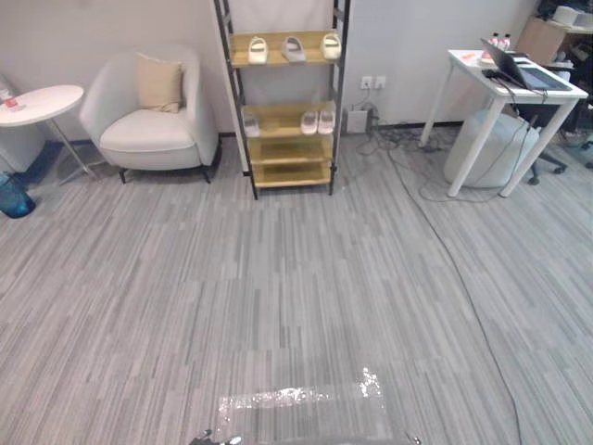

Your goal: Organize the slippers on the shoe rack

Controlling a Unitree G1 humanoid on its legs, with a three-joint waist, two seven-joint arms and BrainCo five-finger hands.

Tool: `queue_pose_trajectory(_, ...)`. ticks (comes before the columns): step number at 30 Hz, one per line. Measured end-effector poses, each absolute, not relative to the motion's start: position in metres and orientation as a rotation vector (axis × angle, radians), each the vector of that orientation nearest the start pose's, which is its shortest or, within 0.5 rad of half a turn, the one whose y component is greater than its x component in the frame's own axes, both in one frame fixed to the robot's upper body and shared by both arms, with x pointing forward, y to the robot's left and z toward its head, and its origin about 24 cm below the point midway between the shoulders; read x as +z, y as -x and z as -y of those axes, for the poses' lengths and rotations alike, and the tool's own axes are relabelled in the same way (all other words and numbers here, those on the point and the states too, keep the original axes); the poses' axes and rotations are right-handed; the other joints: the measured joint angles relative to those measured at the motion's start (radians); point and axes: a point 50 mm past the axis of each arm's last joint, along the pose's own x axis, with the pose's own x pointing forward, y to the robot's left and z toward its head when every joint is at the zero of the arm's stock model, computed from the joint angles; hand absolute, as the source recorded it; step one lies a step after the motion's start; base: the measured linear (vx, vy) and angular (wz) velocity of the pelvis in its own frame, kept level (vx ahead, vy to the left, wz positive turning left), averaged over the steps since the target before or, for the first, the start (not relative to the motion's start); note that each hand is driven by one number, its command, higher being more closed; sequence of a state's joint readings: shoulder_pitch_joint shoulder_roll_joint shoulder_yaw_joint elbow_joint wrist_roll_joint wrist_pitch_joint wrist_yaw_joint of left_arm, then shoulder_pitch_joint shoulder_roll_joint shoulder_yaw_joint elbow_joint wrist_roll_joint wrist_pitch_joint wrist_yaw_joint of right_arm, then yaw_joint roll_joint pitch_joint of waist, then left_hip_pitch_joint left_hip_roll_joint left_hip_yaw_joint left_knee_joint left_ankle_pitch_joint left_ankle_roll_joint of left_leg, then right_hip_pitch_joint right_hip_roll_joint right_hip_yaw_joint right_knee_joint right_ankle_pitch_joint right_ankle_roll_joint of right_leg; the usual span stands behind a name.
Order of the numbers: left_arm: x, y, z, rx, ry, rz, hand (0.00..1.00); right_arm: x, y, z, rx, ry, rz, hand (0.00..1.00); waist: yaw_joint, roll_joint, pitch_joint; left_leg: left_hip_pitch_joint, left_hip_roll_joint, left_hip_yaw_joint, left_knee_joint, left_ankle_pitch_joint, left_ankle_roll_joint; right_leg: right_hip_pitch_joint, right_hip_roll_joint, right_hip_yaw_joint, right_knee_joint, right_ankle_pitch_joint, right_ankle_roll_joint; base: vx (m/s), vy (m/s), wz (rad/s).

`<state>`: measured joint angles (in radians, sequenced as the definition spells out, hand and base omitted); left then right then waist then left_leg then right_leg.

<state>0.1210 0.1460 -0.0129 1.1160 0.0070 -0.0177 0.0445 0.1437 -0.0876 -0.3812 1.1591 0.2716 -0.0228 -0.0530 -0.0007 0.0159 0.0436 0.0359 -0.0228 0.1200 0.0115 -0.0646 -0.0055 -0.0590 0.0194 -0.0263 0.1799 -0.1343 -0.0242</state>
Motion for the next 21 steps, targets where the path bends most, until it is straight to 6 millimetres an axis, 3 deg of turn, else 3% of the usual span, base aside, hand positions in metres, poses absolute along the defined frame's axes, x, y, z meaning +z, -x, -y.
queue_pose_trajectory(5, -0.165, -0.081, -0.211, 0.13, -0.158, -1.18, 0.0, -0.168, -0.054, 0.227, -0.61, -0.284, -1.173, 0.0, -0.004, 0.004, 0.027, 0.038, 0.004, -0.009, -0.032, 0.004, -0.005, 0.051, 0.006, -0.014, -0.05, 0.003, 0.0, 0.09, -0.018, 0.07)
queue_pose_trajectory(6, -0.165, -0.081, -0.211, 0.13, -0.158, -1.179, 0.0, -0.168, -0.055, 0.226, -0.609, -0.286, -1.172, 0.0, -0.005, -0.006, 0.032, 0.039, 0.004, -0.011, -0.033, 0.004, -0.005, 0.053, 0.006, -0.016, -0.053, 0.003, 0.0, 0.06, -0.009, 0.14)
queue_pose_trajectory(13, -0.164, -0.086, -0.212, 0.133, -0.162, -1.167, 0.0, -0.166, -0.071, 0.226, -0.606, -0.299, -1.137, 0.0, -0.002, -0.004, 0.054, 0.052, 0.003, -0.024, -0.045, 0.005, -0.007, 0.082, 0.006, -0.03, -0.082, 0.005, 0.0, 0.05, -0.002, 0.06)
queue_pose_trajectory(21, -0.164, -0.088, -0.212, 0.148, -0.172, -1.162, 0.0, -0.164, -0.082, 0.224, -0.497, -0.172, -1.143, 0.0, -0.001, -0.007, 0.075, 0.067, 0.003, -0.053, -0.076, 0.033, -0.024, 0.095, 0.002, -0.07, -0.084, 0.005, 0.0, 0.0, -0.011, 0.15)
